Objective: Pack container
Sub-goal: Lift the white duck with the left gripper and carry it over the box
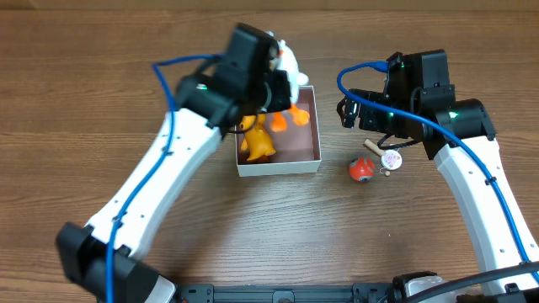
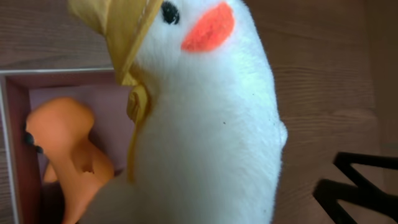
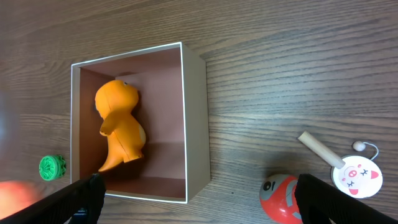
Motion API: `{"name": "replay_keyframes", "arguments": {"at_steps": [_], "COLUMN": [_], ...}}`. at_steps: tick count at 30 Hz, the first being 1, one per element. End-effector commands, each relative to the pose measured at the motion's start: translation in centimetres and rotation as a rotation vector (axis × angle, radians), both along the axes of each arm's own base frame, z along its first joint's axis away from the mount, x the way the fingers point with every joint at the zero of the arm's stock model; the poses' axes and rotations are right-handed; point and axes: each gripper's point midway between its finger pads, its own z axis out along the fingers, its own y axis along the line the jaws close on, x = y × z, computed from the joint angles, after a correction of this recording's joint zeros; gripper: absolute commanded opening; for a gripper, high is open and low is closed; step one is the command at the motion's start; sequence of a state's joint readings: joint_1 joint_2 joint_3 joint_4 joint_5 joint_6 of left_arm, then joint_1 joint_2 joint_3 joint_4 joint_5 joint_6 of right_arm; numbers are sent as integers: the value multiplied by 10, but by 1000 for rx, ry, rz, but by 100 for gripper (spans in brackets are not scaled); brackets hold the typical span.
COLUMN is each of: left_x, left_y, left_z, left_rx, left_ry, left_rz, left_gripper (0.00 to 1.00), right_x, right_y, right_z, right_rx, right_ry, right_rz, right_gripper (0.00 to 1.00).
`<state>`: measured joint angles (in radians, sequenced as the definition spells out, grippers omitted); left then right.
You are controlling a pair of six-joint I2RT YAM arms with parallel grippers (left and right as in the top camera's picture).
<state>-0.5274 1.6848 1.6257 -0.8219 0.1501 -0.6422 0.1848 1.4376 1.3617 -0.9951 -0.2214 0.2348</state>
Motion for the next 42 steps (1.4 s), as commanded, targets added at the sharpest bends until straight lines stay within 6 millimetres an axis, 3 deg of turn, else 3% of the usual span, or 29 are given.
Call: {"name": "replay_keyframes", "arguments": {"at_steps": [1, 13, 22, 33, 42], "left_x": [20, 53, 51, 36, 29], "left_y": [-10, -16, -19, -25, -34], "left_z": [-35, -93, -148, -157, -137], "left_rx": [53, 135, 198, 214, 250], "left_ry": [25, 19, 111, 157, 90], "left_rz": [88, 78, 31, -2, -25], "left_gripper": [4, 4, 4, 4, 4], "right_x": [4, 4, 4, 4, 4], "right_y": [4, 4, 4, 4, 4], "right_z": [11, 11, 11, 11, 11], "right_rx": [10, 10, 10, 10, 11], "right_ry": [-29, -29, -29, -29, -29], "right_rz": [7, 7, 7, 7, 7], "right_gripper": [100, 100, 100, 100, 100]}}
